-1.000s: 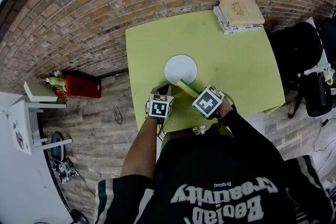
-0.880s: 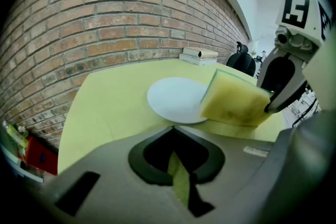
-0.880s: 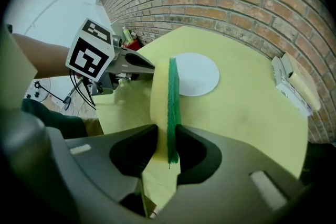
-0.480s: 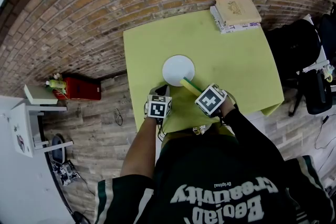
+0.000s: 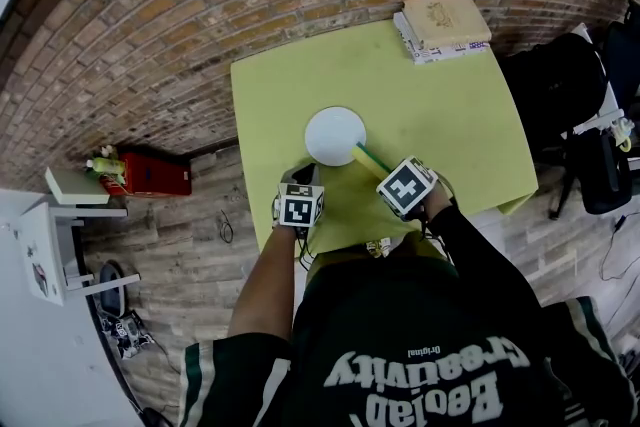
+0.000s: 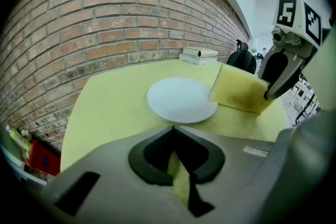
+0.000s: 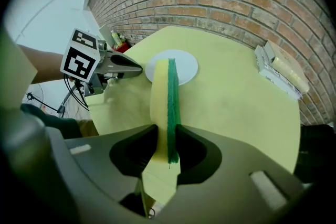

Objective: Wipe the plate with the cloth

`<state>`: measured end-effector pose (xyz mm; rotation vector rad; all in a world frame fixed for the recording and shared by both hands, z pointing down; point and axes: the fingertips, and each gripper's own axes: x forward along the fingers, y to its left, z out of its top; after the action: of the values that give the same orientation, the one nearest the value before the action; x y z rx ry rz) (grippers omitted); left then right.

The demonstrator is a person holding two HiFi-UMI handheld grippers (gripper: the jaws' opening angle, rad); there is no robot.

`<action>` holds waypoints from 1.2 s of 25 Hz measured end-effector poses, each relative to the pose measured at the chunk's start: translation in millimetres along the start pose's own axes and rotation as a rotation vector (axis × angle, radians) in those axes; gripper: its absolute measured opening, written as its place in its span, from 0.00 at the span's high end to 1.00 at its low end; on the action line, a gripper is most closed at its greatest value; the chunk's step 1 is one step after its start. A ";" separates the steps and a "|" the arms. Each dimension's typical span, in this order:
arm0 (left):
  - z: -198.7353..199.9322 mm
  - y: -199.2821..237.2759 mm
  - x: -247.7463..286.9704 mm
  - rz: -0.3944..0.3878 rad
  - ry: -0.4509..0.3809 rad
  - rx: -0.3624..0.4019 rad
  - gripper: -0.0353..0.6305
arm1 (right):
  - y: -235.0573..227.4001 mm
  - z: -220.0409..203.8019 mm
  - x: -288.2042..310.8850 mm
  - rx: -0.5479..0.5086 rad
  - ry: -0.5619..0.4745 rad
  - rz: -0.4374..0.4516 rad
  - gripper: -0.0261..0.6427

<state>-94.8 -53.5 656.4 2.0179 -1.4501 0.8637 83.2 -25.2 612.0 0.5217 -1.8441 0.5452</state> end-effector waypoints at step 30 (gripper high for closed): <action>-0.2 -2.0 3.8 -0.034 0.003 -0.004 0.94 | 33.2 90.6 16.9 -0.104 -0.092 0.077 0.78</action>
<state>-92.1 -55.1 659.3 2.0311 -1.4110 0.8489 -9.1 -54.3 596.5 0.4136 -1.9750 0.4802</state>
